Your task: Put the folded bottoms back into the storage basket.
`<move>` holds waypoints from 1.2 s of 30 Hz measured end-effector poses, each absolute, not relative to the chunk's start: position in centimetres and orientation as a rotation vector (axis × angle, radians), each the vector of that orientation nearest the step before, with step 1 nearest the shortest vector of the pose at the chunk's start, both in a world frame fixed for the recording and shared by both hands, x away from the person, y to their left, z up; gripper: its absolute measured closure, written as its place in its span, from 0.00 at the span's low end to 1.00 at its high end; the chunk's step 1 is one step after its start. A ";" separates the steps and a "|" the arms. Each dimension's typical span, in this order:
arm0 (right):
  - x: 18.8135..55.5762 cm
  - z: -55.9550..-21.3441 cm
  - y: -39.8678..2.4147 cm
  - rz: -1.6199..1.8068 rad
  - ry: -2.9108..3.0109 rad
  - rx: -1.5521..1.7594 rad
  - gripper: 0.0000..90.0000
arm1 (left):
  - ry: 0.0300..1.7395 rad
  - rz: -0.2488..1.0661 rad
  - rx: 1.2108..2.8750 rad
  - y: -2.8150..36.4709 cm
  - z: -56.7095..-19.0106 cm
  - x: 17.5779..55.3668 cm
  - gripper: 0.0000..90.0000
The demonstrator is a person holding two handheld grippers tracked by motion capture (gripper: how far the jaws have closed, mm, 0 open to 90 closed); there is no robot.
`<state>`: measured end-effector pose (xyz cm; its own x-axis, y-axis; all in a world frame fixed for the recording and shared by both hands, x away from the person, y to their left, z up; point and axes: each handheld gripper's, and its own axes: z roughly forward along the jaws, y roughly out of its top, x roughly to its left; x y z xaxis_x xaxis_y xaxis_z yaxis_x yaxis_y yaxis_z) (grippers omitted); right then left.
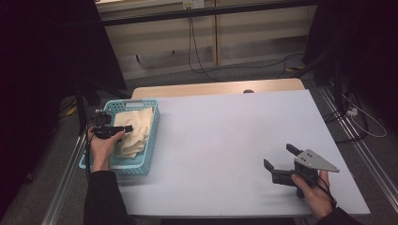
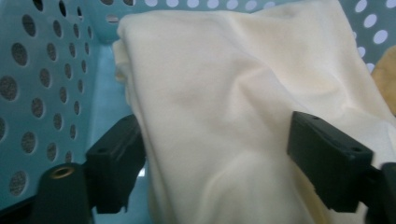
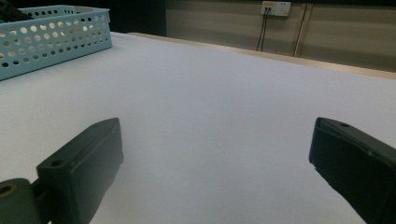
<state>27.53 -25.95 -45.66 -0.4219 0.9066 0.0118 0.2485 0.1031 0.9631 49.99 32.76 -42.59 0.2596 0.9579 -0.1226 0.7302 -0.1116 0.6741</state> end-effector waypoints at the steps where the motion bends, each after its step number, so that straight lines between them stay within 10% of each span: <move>1: 27.5 -45.7 -25.9 1.347 1.757 1.134 0.03 | 1.534 0.468 1.886 32.7 -42.5 50.0 0.17; 36: 27.6 -45.6 -26.0 1.362 1.761 1.127 0.03 | 1.165 0.754 1.638 31.0 -36.3 45.4 0.04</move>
<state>27.61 -25.96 -45.58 -0.4318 0.9018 0.0183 0.2446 0.0975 0.9647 45.40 31.02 -36.30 0.3545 0.9341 -0.0412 0.3451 -0.0898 0.9342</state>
